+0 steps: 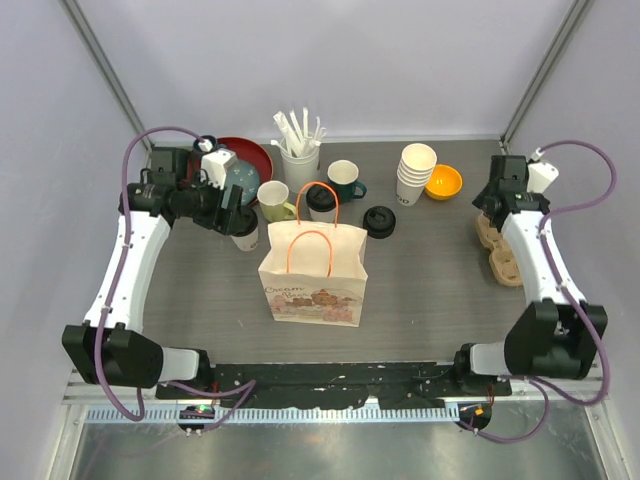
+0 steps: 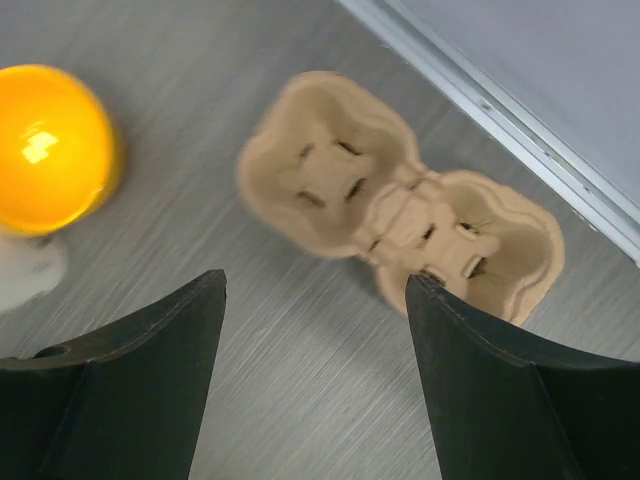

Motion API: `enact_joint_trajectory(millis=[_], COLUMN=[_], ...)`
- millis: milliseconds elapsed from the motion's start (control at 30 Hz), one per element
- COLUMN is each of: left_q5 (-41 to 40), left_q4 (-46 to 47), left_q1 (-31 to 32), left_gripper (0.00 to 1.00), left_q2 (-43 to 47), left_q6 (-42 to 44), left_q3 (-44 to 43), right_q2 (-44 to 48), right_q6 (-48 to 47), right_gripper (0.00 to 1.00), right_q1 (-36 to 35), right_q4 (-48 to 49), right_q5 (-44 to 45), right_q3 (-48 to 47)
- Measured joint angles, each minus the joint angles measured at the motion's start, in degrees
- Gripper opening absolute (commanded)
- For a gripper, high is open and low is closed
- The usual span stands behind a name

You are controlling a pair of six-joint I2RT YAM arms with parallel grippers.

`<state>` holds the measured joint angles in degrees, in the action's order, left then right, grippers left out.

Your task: Pack the takeout coffee

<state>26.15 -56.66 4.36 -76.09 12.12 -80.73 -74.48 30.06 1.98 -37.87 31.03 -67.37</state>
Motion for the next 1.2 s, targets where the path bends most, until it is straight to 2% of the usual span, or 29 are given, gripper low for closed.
enact_joint_trajectory(millis=[100, 133, 267, 400, 433, 633, 867, 1100, 1200], left_q5=[-0.5, -0.7, -1.1, -1.9, -2.1, -2.2, -2.3, -2.6, -2.6], left_q4=[0.0, 0.0, -0.2, -0.6, -0.7, -0.6, -0.7, -0.8, -0.9], left_q1=[0.0, 0.0, 0.0, 0.0, 0.0, 0.0, 0.0, 0.0, 0.0], left_gripper=[0.72, 0.72, 0.72, 0.71, 0.71, 0.71, 0.71, 0.71, 0.71], left_q2=[-0.5, -0.7, -1.5, -2.3, -2.6, -3.5, -3.9, -3.9, -3.9], left_q6=[0.5, 0.7, 1.9, 2.4, 2.6, 3.3, 3.4, 3.6, 3.7], left_q3=[-0.1, -0.3, -1.0, -1.5, -1.7, -2.6, -2.6, -2.6, -2.6], right_q2=[-6.0, -7.5, -10.9, -14.9, -16.6, -24.9, -25.3, -25.4, -25.7], right_q6=[3.7, 4.7, 7.3, 10.2, 10.8, 12.5, 12.1, 11.4, 10.8], right_gripper=[0.80, 0.84, 0.84, 0.75, 0.69, 0.62, 0.61, 0.45, 0.42], right_q1=[5.3, 6.0, 6.2, 7.8, 8.8, 14.1, 13.9, 13.9, 14.0], right_q4=[0.0, 0.0, 0.0, -3.1, -4.0, -6.2, -3.8, -2.9, -2.6], right_q5=[-0.3, 0.1, 0.7, 1.0, 0.9, -0.4, -2.6, -2.9, -2.9], right_q3=[0.3, 0.4, 0.4, -1.7, -2.7, -4.8, -4.7, -4.7, -4.7])
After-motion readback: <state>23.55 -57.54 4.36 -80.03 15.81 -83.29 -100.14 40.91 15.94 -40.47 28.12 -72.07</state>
